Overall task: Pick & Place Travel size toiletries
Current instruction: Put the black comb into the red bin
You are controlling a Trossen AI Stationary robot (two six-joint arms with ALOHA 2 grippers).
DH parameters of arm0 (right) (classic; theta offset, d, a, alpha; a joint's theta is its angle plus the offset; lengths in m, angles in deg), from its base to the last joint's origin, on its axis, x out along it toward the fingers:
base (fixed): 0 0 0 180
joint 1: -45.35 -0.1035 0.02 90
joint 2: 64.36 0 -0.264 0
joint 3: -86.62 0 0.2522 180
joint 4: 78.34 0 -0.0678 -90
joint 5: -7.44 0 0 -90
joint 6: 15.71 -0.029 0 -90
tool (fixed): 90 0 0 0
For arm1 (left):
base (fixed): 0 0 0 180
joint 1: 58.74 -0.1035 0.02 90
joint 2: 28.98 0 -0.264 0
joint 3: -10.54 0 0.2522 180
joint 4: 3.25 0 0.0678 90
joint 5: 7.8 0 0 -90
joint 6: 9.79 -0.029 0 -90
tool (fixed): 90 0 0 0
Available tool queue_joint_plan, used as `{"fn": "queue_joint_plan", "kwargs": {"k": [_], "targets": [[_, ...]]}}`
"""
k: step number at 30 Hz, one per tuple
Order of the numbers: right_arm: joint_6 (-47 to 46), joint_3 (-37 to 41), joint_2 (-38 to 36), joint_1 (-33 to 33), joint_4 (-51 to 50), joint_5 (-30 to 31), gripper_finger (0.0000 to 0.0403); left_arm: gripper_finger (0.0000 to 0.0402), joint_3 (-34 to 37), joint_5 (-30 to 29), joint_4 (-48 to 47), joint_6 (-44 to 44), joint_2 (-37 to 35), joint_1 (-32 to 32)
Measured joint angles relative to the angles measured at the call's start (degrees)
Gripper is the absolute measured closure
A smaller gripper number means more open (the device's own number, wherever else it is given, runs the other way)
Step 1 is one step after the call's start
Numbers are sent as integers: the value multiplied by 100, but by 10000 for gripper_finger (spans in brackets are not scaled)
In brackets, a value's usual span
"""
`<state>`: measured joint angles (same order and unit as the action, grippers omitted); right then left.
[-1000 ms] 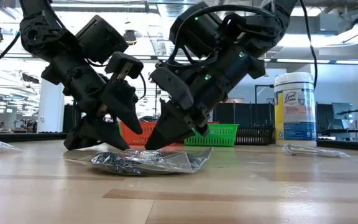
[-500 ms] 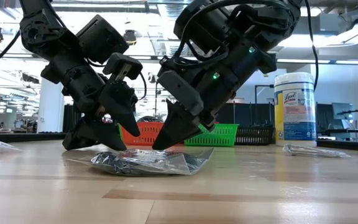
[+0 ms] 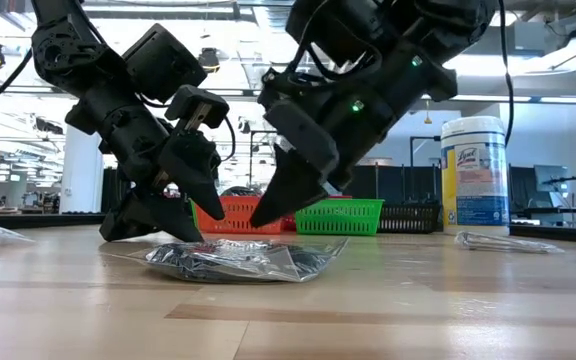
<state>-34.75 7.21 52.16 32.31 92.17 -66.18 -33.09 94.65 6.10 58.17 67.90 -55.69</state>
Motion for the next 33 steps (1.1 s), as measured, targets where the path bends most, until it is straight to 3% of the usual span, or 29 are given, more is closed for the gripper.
{"fn": "queue_joint_plan", "kwargs": {"k": [28,33], "targets": [[-266,35,147,81,81,-344,403,245,-249,-44,77,-15,35,-2],[-526,-18,393,128,342,-766,403,245,-234,-48,-143,-3,17,-2]]}}
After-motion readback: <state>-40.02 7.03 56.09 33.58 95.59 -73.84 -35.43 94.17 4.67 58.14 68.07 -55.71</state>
